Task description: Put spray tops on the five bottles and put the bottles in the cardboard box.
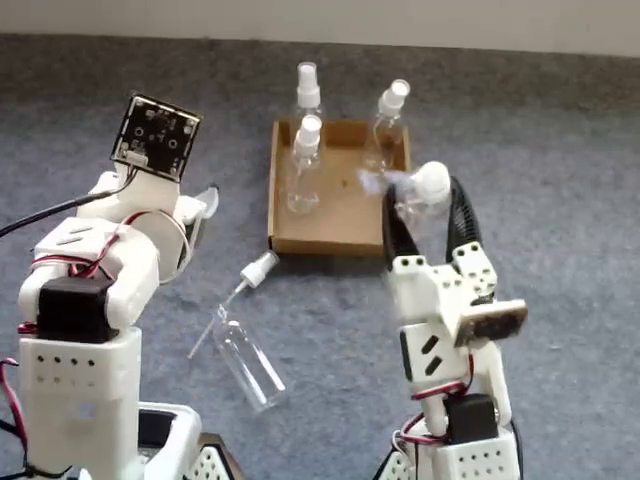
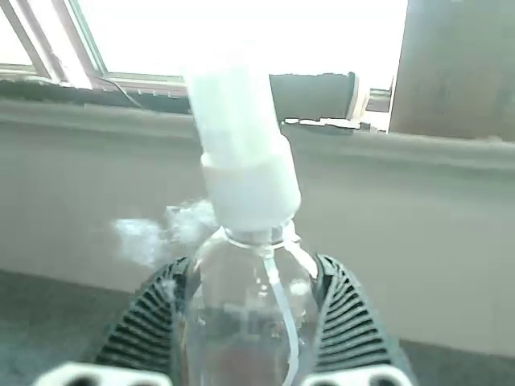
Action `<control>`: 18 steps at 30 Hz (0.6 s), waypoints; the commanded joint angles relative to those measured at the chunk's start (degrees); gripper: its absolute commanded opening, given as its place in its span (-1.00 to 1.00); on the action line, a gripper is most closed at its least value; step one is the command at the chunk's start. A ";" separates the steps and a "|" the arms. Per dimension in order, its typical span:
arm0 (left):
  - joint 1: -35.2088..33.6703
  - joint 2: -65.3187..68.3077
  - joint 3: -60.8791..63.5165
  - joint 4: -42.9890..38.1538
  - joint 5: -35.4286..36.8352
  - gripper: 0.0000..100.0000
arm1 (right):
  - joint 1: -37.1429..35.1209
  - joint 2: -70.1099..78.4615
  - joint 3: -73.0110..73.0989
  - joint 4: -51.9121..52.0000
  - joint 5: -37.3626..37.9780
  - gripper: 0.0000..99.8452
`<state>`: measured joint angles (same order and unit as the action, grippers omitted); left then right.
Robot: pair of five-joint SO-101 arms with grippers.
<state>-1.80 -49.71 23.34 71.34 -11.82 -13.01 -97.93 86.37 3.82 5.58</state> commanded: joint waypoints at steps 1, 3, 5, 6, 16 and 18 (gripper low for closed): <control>-4.00 -1.01 5.58 -4.04 2.37 -0.61 | 0.92 9.36 -6.11 -4.26 0.09 -0.99; -4.18 -1.01 8.75 -6.07 2.81 -0.61 | 0.92 15.16 -9.19 -6.11 0.09 -0.99; -3.91 -1.01 12.26 -7.56 2.81 -0.61 | 0.92 21.14 -12.35 -8.04 0.09 -0.99; -3.82 -1.01 14.11 -8.62 2.99 -0.61 | 0.92 24.40 -13.85 -9.19 0.09 -0.99; -4.09 -1.01 31.16 -23.03 7.47 -0.61 | 2.68 54.20 -22.29 -26.07 -0.35 -0.99; -3.82 -1.01 33.45 -25.14 7.47 -0.61 | 2.77 59.12 -22.20 -29.67 -0.35 -0.99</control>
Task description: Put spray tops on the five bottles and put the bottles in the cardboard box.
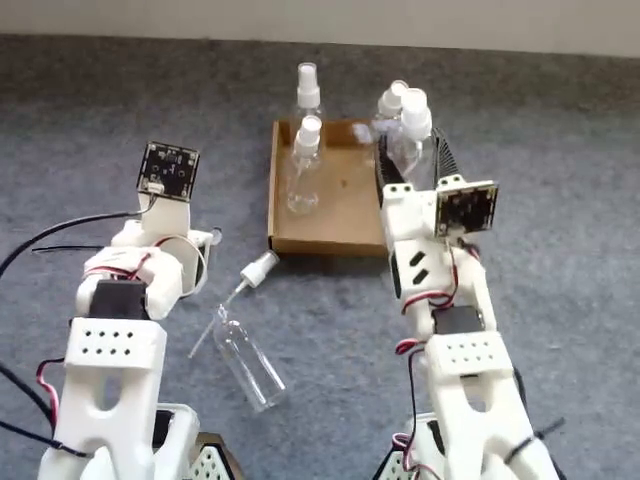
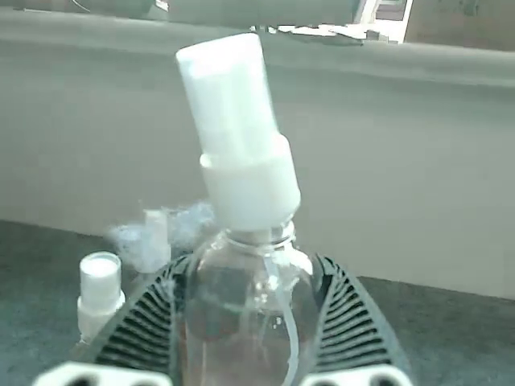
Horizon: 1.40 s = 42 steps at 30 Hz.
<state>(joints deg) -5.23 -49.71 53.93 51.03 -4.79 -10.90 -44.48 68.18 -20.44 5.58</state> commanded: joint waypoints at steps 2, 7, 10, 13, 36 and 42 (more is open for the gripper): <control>-0.40 -1.01 4.18 -6.77 0.44 -0.61 | 0.66 10.59 -4.00 -9.71 -0.44 -0.99; -0.31 -1.01 6.02 -8.18 0.44 -0.61 | 0.04 23.16 -5.76 -19.21 -0.44 -0.99; -0.31 -0.92 6.20 -8.18 0.44 -0.61 | -0.04 30.46 -9.80 -21.14 -3.16 -0.99; -0.31 -0.57 6.20 -8.18 0.44 -0.61 | 0.13 36.53 -14.73 -21.32 -7.56 -0.99; -0.31 -0.57 6.20 -8.18 0.44 -0.61 | 1.01 57.63 -22.81 -30.37 -8.79 -0.99; -0.31 -0.57 6.20 -8.18 0.44 -0.61 | 0.84 58.95 -22.73 -30.37 -5.19 -0.99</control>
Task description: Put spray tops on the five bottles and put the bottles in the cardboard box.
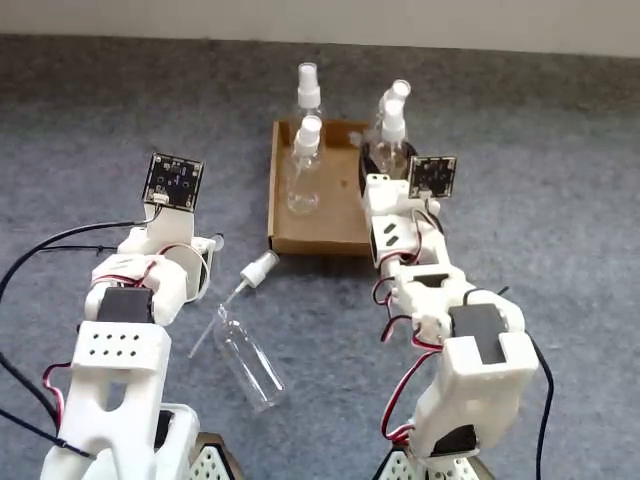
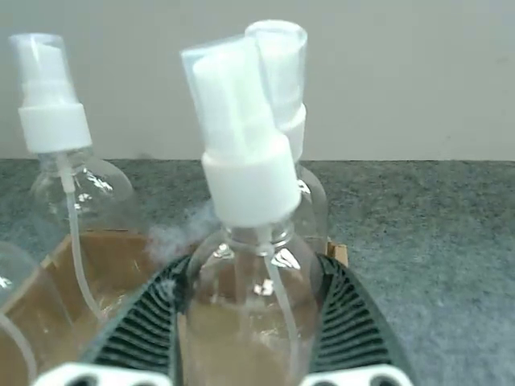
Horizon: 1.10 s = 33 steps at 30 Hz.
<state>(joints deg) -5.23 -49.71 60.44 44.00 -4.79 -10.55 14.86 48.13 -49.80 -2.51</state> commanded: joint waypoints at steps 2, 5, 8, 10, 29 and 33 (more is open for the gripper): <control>-0.31 -0.57 -0.31 -1.14 0.44 -0.61 | 0.31 -0.31 -2.59 -1.01 6.68 -0.99; -0.31 -0.57 -0.31 -1.14 0.44 -0.61 | 0.31 -0.40 -2.59 -1.10 7.30 -0.98; -0.31 -0.57 -0.31 -1.14 0.44 -0.61 | 0.31 -0.57 -2.59 -1.10 5.98 -0.88; -0.22 -0.57 -0.31 -1.14 0.44 -0.61 | 0.31 -0.57 -2.59 -1.10 4.92 -0.77; 1.45 -0.57 0.48 -2.02 0.35 -0.61 | 0.31 -0.75 -2.59 -0.75 4.92 -0.59; 1.45 -0.57 0.48 -2.02 0.35 -0.61 | 0.31 -0.84 -2.68 -0.75 4.92 -0.59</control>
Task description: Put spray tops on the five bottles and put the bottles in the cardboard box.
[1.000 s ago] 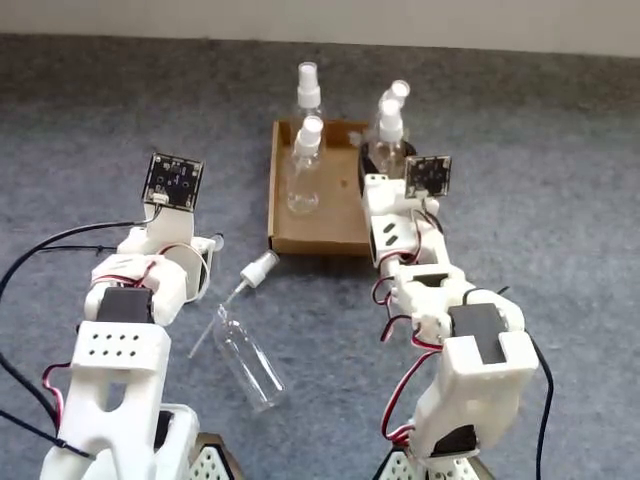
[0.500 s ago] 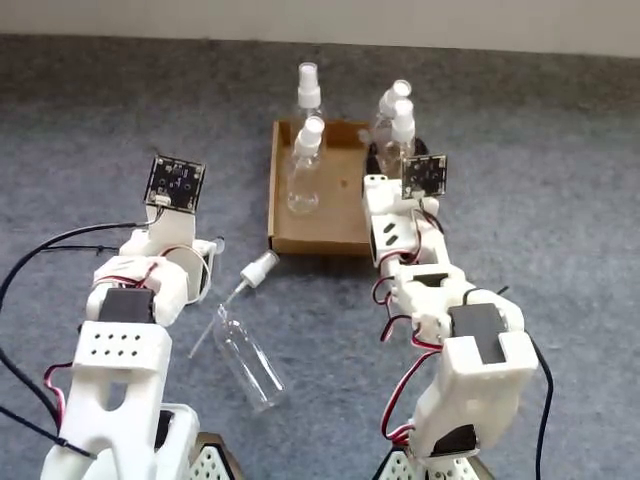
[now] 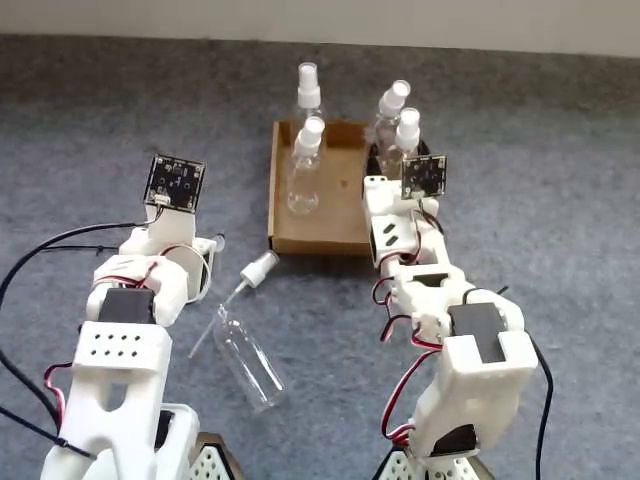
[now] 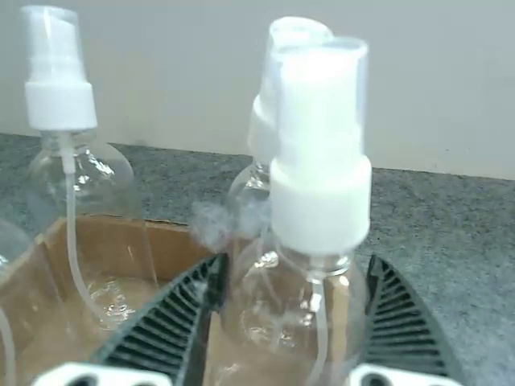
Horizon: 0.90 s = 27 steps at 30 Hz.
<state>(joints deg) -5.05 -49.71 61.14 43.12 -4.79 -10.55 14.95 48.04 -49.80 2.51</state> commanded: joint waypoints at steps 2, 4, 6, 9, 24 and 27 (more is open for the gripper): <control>1.27 -0.57 -0.22 -1.05 0.35 -0.61 | 0.31 -0.92 -2.59 -0.66 -0.09 -0.59; 1.27 -0.57 -0.22 -1.05 0.35 -0.61 | 0.31 -0.92 -2.59 -0.31 0.00 -0.58; 1.27 -0.57 -0.22 -1.05 0.35 -0.61 | 0.40 -0.92 -2.59 2.59 0.00 -0.57; 1.27 -0.57 -0.22 -0.97 0.35 -0.61 | 0.48 -0.92 -2.68 5.58 0.00 -0.43; 1.27 -0.57 -0.22 -0.97 0.35 -0.61 | 0.31 -6.29 -6.02 14.81 2.11 -0.32; 1.27 -0.57 -0.22 -0.88 0.35 -0.61 | 0.31 -8.92 -7.60 19.65 0.97 -0.32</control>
<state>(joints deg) -4.70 -49.71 61.14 43.12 -4.79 -10.55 10.99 44.26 -33.80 4.44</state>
